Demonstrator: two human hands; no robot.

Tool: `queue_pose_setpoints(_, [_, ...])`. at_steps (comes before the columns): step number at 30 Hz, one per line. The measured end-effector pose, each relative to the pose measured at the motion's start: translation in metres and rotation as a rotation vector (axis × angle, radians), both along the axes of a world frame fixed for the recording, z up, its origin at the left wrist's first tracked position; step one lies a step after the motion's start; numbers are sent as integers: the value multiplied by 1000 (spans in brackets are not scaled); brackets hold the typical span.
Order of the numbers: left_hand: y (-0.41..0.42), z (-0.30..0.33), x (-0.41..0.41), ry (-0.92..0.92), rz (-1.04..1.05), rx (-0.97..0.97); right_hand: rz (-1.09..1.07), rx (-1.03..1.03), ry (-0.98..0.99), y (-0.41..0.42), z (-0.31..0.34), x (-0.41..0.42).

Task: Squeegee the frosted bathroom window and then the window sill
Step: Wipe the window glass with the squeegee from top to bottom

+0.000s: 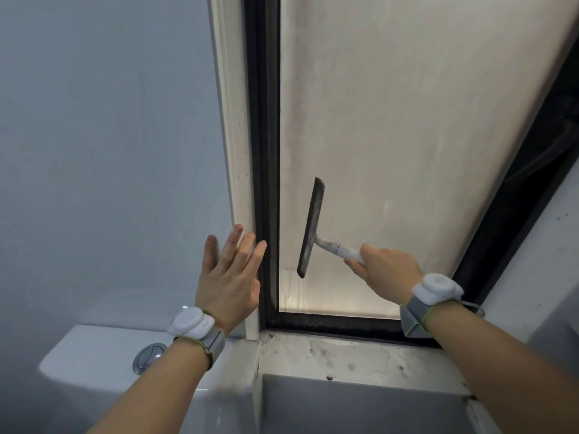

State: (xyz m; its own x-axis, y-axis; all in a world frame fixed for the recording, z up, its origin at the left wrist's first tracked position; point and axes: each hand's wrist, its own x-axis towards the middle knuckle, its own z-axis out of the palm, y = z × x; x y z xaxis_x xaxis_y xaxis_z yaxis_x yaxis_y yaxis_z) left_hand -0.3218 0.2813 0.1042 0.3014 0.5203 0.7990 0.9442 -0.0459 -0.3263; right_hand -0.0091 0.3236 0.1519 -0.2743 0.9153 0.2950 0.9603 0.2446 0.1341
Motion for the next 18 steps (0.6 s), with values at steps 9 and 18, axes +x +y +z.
queue_pose_setpoints(9, [-1,0,1,1,15,-4,46,-18,-16,-17,-34,-21])
queue_pose_setpoints(18, [1,-1,1,-6,18,20,72,-2,-12,-1,-34,-51])
